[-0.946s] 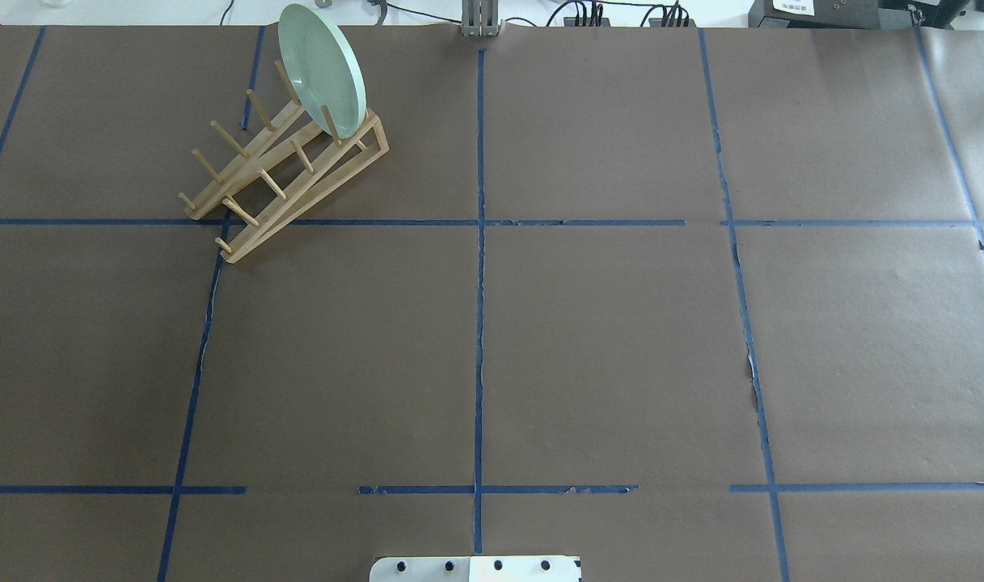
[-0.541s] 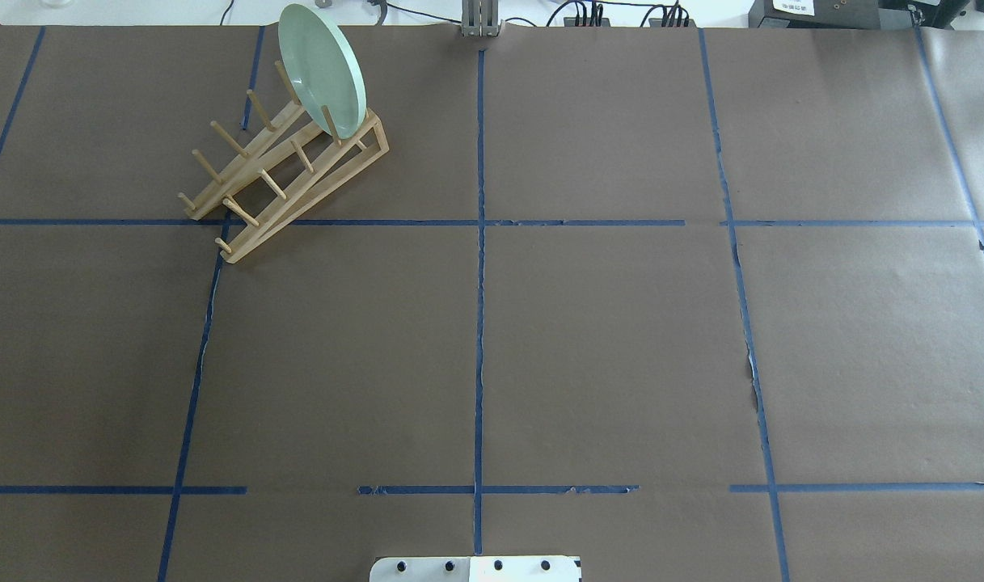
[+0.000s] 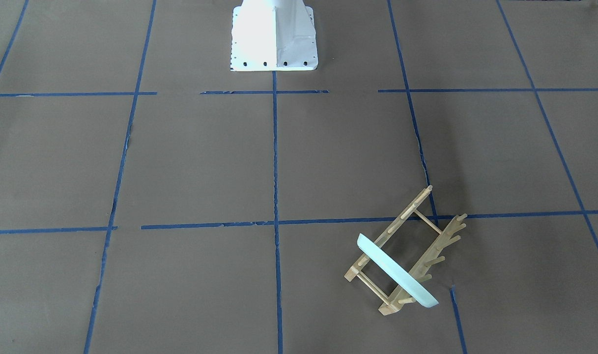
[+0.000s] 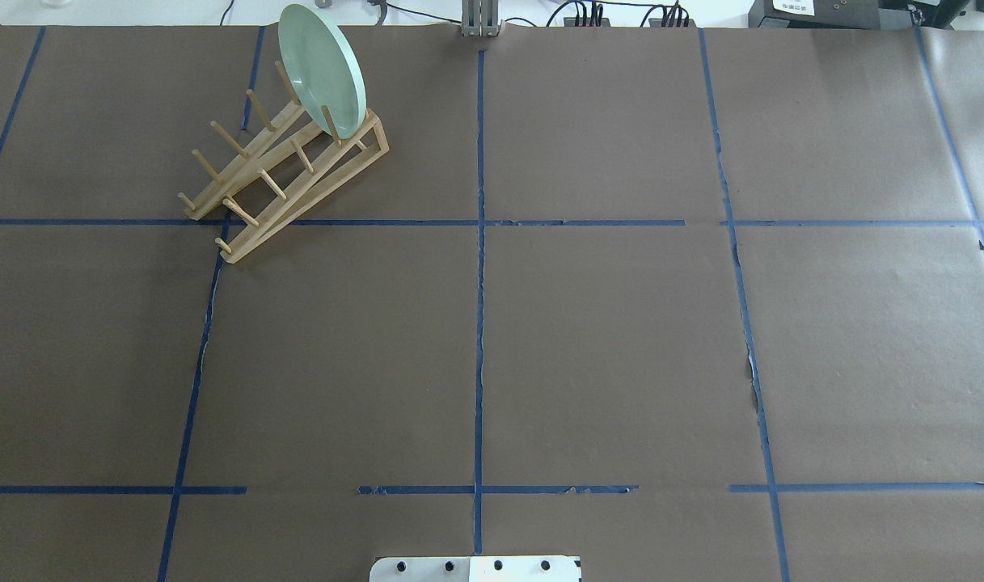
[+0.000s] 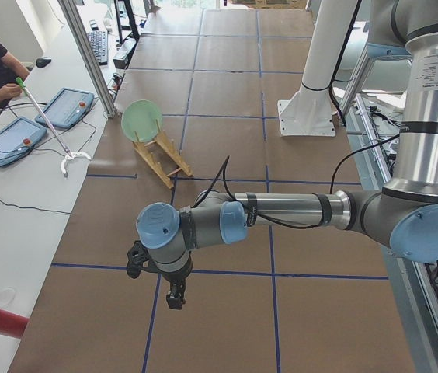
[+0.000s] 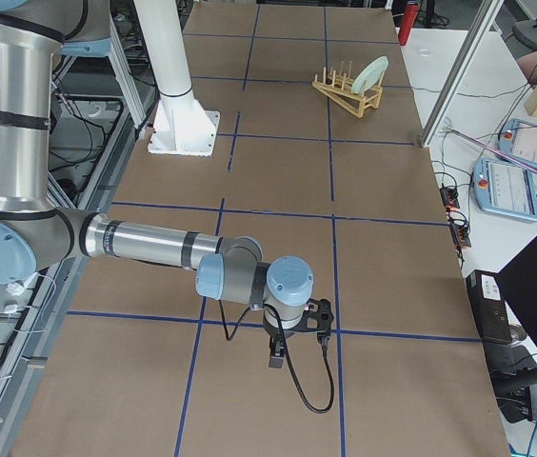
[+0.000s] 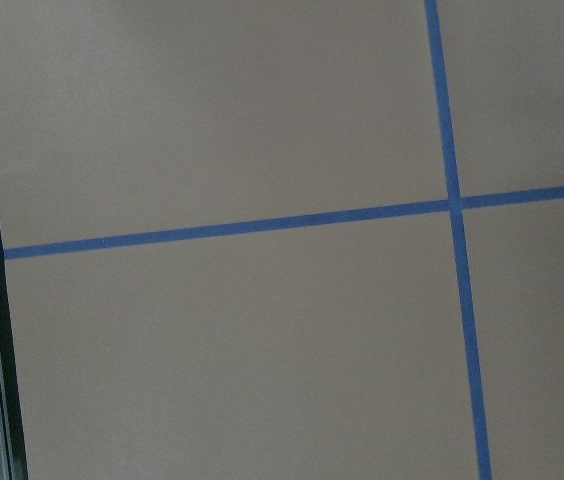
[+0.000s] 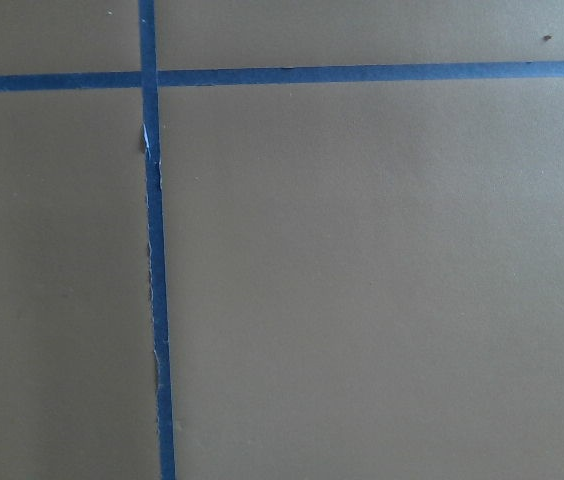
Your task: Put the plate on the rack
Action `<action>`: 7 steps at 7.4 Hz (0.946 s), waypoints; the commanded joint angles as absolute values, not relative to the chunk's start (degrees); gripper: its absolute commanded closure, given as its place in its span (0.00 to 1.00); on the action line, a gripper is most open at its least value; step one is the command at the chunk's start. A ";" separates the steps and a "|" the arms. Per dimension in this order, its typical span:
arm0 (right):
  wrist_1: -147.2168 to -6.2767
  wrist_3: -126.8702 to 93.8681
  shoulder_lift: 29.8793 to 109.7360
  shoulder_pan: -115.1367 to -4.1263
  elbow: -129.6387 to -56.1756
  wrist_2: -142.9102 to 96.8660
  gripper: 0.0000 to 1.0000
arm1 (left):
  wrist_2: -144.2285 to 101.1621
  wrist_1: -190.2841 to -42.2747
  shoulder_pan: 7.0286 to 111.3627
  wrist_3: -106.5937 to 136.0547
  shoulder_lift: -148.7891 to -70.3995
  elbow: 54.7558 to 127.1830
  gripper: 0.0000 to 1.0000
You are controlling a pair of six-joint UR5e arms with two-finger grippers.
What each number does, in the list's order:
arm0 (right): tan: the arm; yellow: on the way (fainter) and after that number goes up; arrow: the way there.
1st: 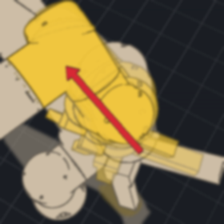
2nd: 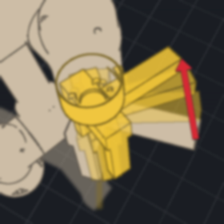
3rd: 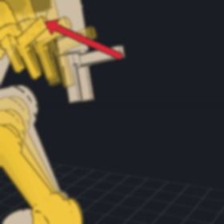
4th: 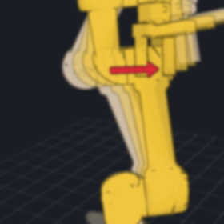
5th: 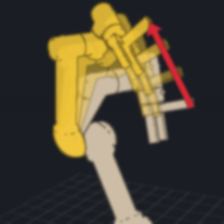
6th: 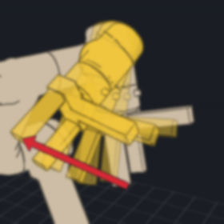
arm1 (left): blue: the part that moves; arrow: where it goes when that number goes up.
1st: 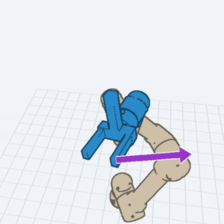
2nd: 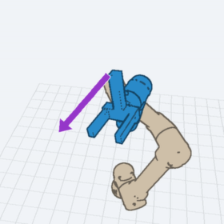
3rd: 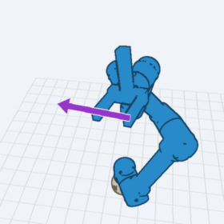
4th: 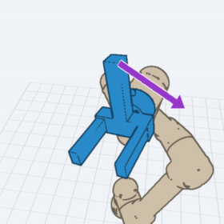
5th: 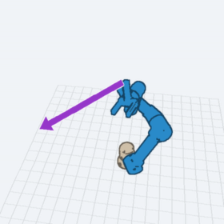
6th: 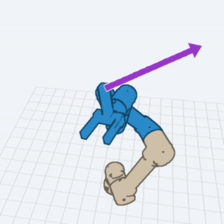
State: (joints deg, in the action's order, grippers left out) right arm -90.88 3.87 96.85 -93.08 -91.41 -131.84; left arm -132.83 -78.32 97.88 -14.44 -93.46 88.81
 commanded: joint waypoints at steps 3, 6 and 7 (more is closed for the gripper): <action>-90.88 3.87 96.86 -93.08 -91.41 -131.84 0.00 | -136.58 -79.45 94.76 -10.37 -93.08 92.90 0.00; -90.88 3.87 96.77 -93.08 -91.41 -131.84 0.00 | -136.76 -79.45 94.75 -10.28 -93.08 92.46 0.00; -90.88 3.87 96.85 -93.08 -91.41 -131.84 0.00 | -136.84 -79.45 94.75 -10.28 -93.08 92.46 0.00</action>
